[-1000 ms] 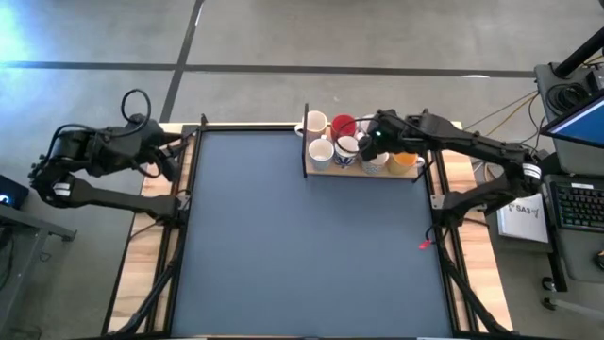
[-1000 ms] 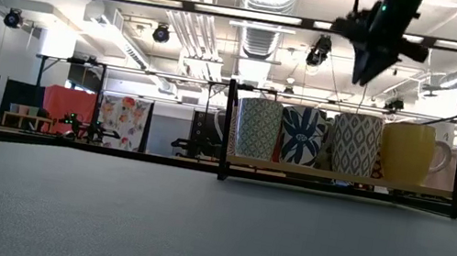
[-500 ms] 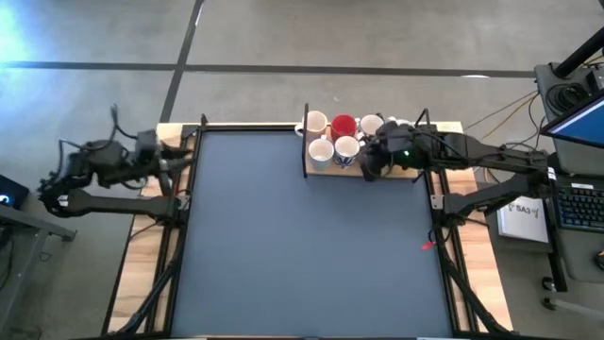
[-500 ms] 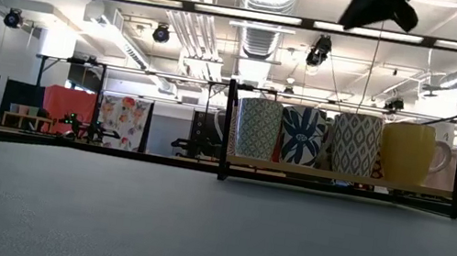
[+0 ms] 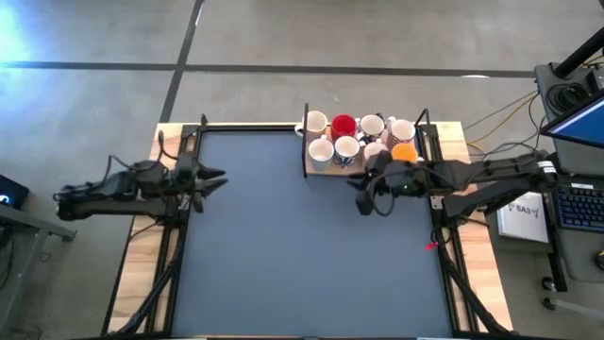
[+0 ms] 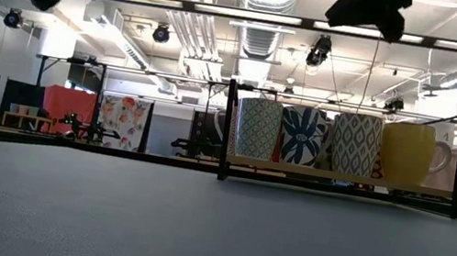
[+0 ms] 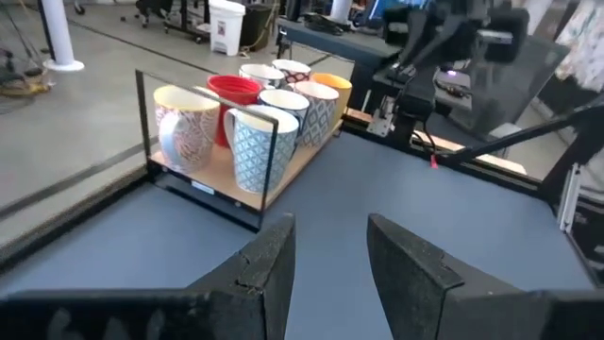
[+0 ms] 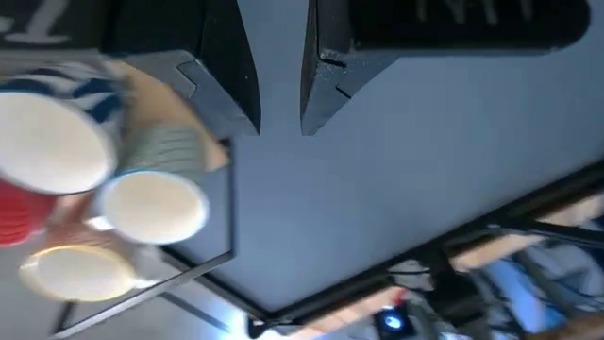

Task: Place coffee mugs
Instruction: Return to Home Position

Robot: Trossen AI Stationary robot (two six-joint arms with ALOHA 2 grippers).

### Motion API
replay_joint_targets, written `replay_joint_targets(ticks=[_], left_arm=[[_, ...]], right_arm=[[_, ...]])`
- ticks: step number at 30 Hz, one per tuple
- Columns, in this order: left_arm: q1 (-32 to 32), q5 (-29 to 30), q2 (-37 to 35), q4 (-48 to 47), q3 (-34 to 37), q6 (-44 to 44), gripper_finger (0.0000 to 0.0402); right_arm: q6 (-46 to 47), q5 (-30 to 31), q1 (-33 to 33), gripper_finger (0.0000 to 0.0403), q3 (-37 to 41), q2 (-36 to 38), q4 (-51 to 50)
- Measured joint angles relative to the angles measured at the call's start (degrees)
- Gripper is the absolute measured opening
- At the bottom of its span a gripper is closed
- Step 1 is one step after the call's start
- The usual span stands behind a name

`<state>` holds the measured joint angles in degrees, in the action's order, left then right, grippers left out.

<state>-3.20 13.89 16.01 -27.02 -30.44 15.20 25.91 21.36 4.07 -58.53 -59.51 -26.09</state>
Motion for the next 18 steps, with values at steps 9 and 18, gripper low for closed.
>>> replay_joint_targets(ticks=[9,18], left_arm=[[0.02,-2.8,-0.07,22.41,12.74,4.96,0.0116],[0.0,-2.97,1.52,50.75,26.46,6.35,0.0116]], right_arm=[[1.11,-7.28,2.77,0.0068,16.93,3.88,24.14],[1.14,-11.4,5.86,0.0068,30.51,4.27,49.54]])
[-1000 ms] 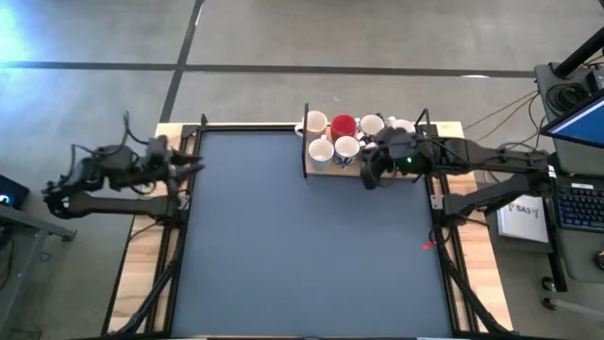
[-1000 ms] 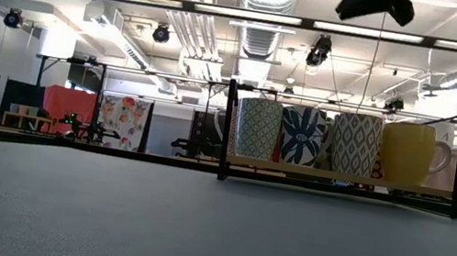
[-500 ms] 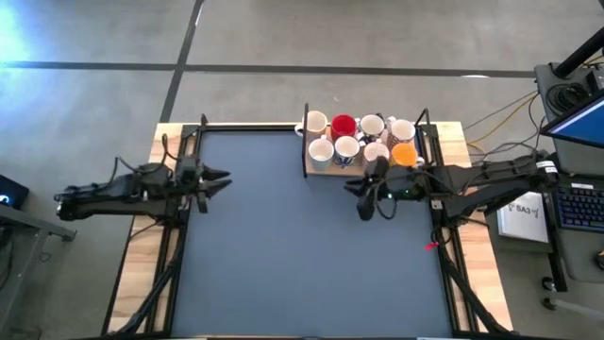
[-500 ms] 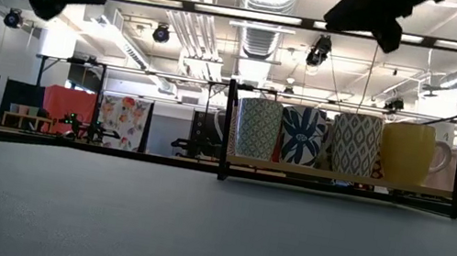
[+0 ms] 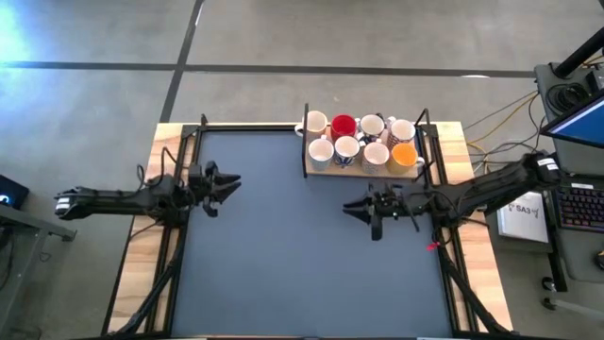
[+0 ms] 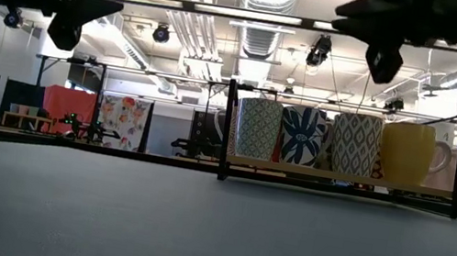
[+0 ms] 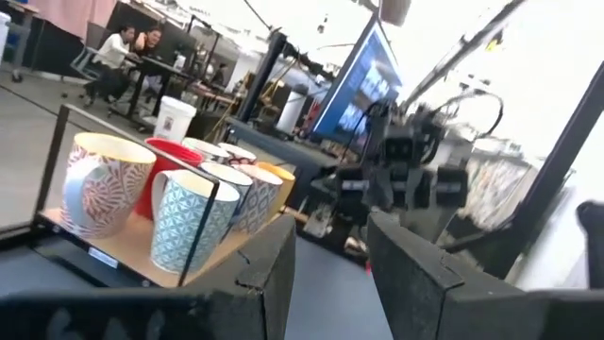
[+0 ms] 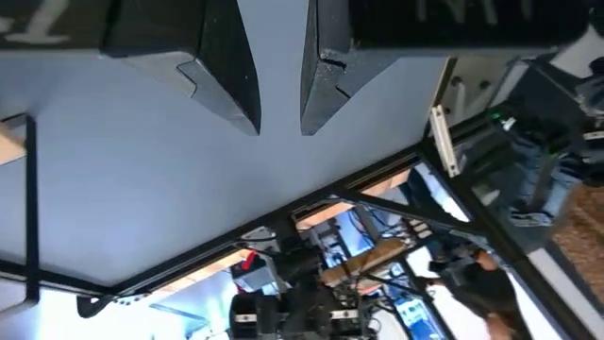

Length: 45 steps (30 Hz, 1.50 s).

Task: Place coffee mugs
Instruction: Return to Home Position

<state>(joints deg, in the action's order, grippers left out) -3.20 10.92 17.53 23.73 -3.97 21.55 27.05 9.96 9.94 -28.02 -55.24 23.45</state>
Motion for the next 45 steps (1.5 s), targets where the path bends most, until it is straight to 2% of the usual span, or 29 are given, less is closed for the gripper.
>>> replay_joint_targets(ticks=[4,11,17,21,34,40,45], left_arm=[[0.0,0.02,-0.06,4.1,2.77,3.21,0.0116],[0.0,0.02,1.17,-0.17,3.37,4.07,0.0116],[0.0,0.5,3.42,-3.87,3.37,5.73,0.0116],[0.0,0.53,4.64,-3.88,3.37,6.63,0.0116],[0.0,0.66,7.03,-5.53,3.42,8.66,0.0116],[0.0,0.66,8.16,-5.92,3.42,9.47,0.0116],[0.0,0.68,8.87,-7.52,3.42,9.49,0.0116]], right_arm=[[0.64,-0.08,0.98,0.0068,4.55,0.49,5.06],[8.2,-1.02,0.98,0.0068,11.72,0.85,10.89],[10.95,-2.8,1.07,0.0068,17.68,0.82,19.56],[12.97,-2.75,1.07,0.0068,20.33,0.85,21.8],[21.57,-2.93,1.07,0.0068,27.0,0.85,22.31],[21.95,-2.76,1.07,0.0068,27.24,0.81,21.74],[22.76,-2.49,1.09,0.0068,27.24,0.76,17.27]])
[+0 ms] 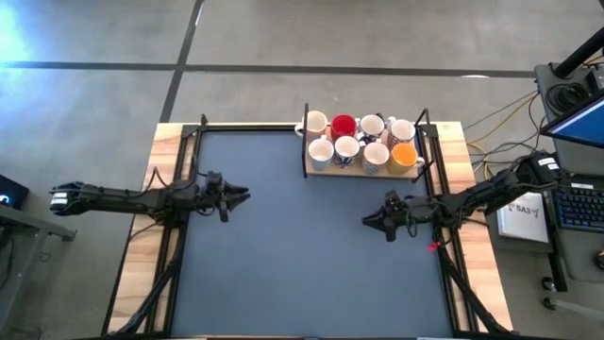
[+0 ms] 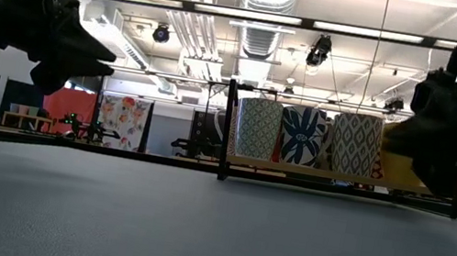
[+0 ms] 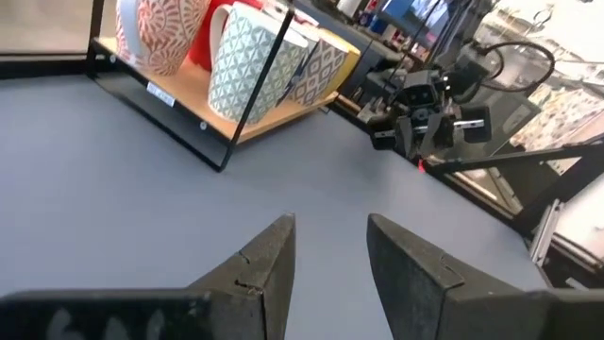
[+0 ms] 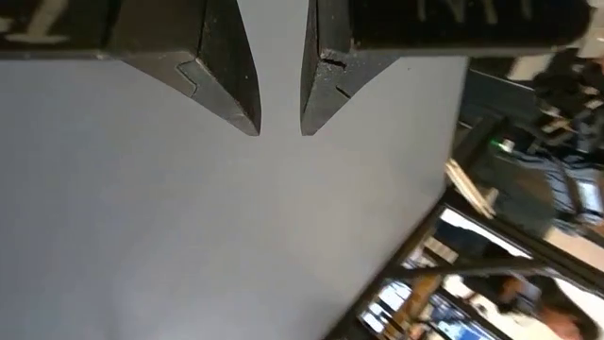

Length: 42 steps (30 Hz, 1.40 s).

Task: Place coffee mugs
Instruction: Return to Home Position

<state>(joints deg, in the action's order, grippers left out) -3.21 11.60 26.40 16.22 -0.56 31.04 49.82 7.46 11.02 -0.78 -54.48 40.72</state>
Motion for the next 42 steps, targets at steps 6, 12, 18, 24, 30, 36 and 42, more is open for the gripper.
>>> replay_joint_targets(ticks=[6,12,18,24,30,36,42], left_arm=[[-0.02,0.0,0.95,-1.04,0.02,1.69,0.0116],[-0.02,-0.04,2.01,-1.04,-0.23,1.04,0.0116],[-0.02,-0.07,2.92,-0.75,-1.44,1.03,0.0116],[-0.02,-0.09,3.29,-0.82,-1.51,1.03,0.0116],[-0.02,-0.09,1.23,-0.85,-1.21,1.03,0.0116],[-0.02,-0.13,-3.44,-0.88,-0.79,1.03,0.0116],[-0.02,-0.13,-8.04,-0.89,-0.79,1.03,0.0116]], right_arm=[[0.66,-0.01,-0.02,0.0068,0.02,-0.02,-5.21],[0.61,-0.01,-0.02,0.0068,0.02,-0.02,-5.75],[0.6,-0.02,-0.02,0.0068,0.02,-0.02,-5.76],[0.59,-0.02,-0.03,0.0068,0.02,0.08,-5.91],[0.57,-0.02,-0.28,0.0068,0.04,3.66,-14.09],[0.57,-0.02,-0.28,0.0068,0.04,10.53,-28.1],[0.55,-0.02,-0.28,0.0068,0.04,17.7,-36.13]])
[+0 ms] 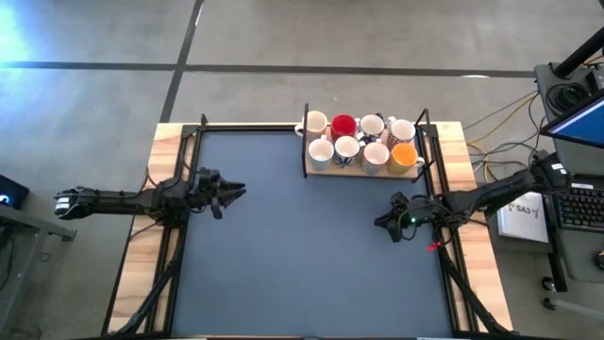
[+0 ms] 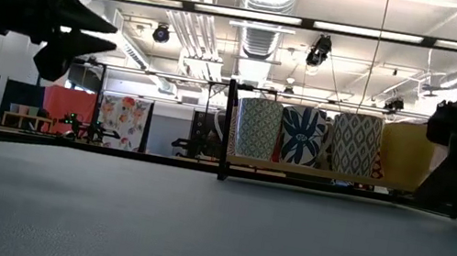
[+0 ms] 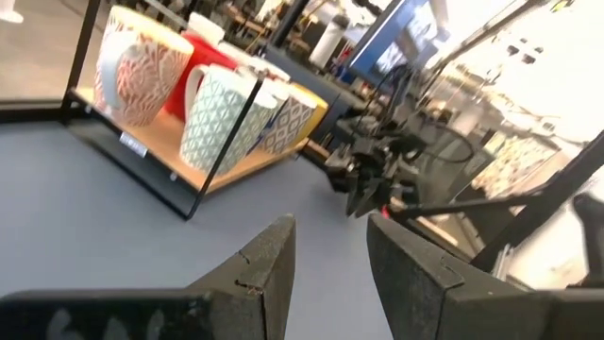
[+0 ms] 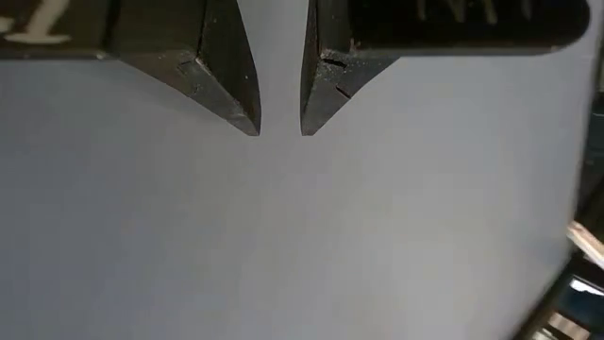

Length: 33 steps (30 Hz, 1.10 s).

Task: Place coffee mugs
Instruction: Return to Home Position

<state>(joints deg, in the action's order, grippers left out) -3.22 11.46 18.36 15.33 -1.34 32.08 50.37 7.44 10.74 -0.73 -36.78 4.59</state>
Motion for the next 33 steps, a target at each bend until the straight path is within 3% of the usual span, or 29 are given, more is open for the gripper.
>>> replay_joint_targets(ticks=[13,28,33], left_arm=[[0.0,-0.01,-8.83,0.02,0.02,0.0,0.0116],[0.0,-0.02,-18.35,0.0,0.07,0.0,0.0116],[0.0,-0.02,-18.41,0.45,0.09,-0.01,0.0116]], right_arm=[[0.0,0.01,0.0,0.0068,0.0,15.98,-1.37],[0.0,0.02,0.0,0.0068,0.02,26.72,-1.35],[0.0,0.03,0.0,0.0068,0.02,29.27,-1.35]])
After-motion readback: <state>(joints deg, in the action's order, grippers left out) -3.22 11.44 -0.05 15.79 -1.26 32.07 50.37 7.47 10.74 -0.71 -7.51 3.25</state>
